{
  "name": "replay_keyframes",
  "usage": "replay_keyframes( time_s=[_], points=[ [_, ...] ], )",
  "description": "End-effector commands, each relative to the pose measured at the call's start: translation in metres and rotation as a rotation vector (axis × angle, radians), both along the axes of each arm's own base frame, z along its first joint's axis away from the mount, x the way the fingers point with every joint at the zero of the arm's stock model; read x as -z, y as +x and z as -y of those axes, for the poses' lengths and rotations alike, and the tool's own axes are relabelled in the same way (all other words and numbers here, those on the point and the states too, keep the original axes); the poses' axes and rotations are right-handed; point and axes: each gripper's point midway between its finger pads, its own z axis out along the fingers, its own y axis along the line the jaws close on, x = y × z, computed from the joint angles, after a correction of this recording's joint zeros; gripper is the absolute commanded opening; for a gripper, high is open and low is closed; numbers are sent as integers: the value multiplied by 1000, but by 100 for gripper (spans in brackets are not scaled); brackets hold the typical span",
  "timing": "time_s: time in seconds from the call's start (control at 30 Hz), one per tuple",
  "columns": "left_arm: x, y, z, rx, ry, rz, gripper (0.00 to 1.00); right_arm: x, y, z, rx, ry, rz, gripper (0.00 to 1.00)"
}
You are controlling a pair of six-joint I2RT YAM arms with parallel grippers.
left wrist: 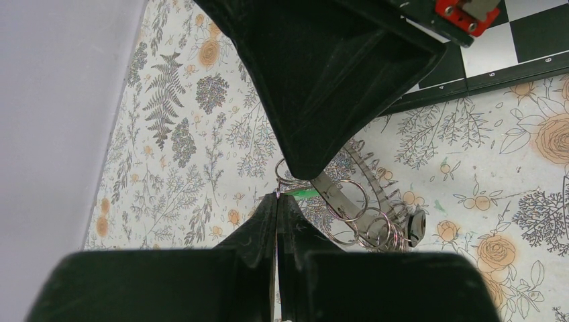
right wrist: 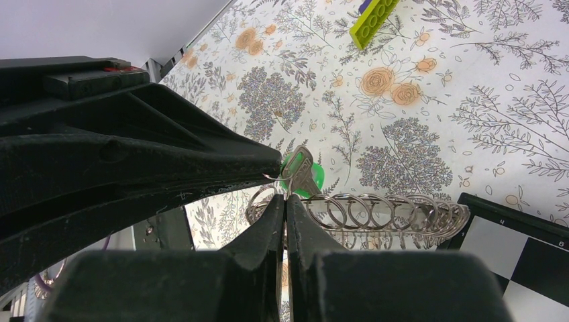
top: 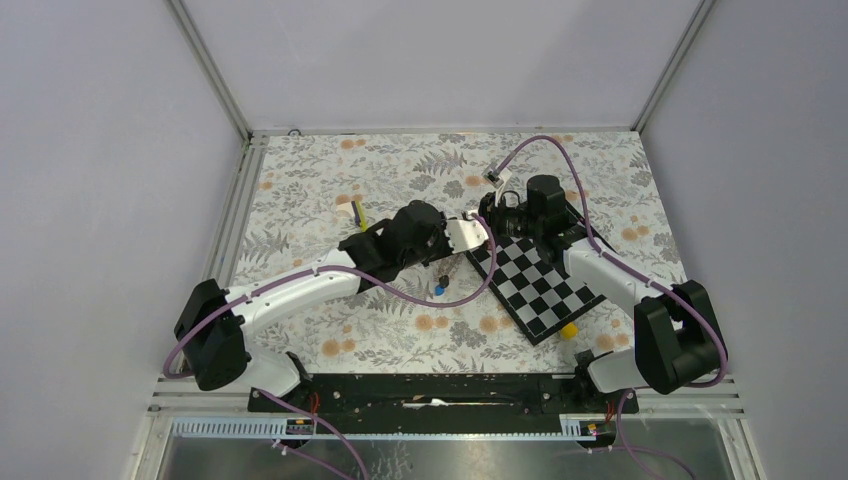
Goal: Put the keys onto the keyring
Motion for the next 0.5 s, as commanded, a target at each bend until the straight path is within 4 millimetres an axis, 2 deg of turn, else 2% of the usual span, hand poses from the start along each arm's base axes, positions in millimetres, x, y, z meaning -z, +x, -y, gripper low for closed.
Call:
replay_keyframes(
  time_s=[0.0, 0.47],
  points=[
    [-38, 8, 11, -4, -92, 70, 0, -19, 4, -6, -26, 28, 72, 0],
    [-43, 9, 11, -13, -97, 79, 0, -16, 4, -6, -34, 22, 72, 0]
  ],
)
